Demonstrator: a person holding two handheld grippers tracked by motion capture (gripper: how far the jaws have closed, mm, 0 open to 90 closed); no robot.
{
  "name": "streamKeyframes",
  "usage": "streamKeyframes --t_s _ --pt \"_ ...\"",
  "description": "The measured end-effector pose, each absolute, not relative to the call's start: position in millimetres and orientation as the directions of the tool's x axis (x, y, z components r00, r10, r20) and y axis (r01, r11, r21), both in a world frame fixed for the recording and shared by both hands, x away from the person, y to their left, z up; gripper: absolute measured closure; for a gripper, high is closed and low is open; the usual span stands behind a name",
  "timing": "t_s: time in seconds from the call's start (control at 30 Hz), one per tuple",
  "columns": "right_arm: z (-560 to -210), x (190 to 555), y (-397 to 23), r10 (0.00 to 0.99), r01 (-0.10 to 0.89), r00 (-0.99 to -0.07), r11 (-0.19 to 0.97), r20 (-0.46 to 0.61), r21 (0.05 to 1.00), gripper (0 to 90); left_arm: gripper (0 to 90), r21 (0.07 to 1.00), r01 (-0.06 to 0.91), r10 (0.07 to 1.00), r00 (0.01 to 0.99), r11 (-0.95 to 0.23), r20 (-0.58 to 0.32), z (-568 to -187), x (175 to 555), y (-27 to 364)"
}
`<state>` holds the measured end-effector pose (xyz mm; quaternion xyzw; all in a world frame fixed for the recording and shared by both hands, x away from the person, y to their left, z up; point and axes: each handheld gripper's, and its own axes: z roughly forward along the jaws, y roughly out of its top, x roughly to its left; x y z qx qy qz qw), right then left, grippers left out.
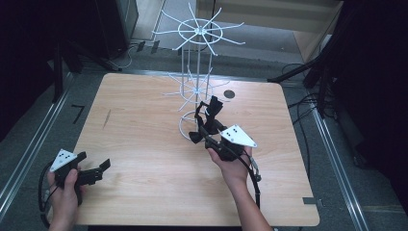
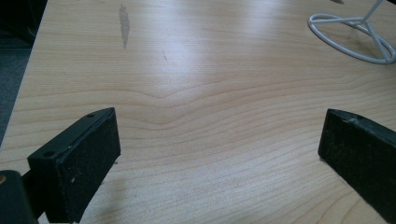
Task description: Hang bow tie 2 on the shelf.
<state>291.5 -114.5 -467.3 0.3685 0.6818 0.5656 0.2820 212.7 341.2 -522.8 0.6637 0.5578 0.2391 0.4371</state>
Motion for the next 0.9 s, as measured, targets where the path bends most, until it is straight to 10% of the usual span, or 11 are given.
streamKeyframes --t_s 0.9 --pt "-486.3 278.0 -180.4 0.874 0.200 -0.486 0.101 0.009 0.975 34.7 0.0 0.849 0.529 0.950 0.262 0.005 -0.169 -522.9 212.5 340.9"
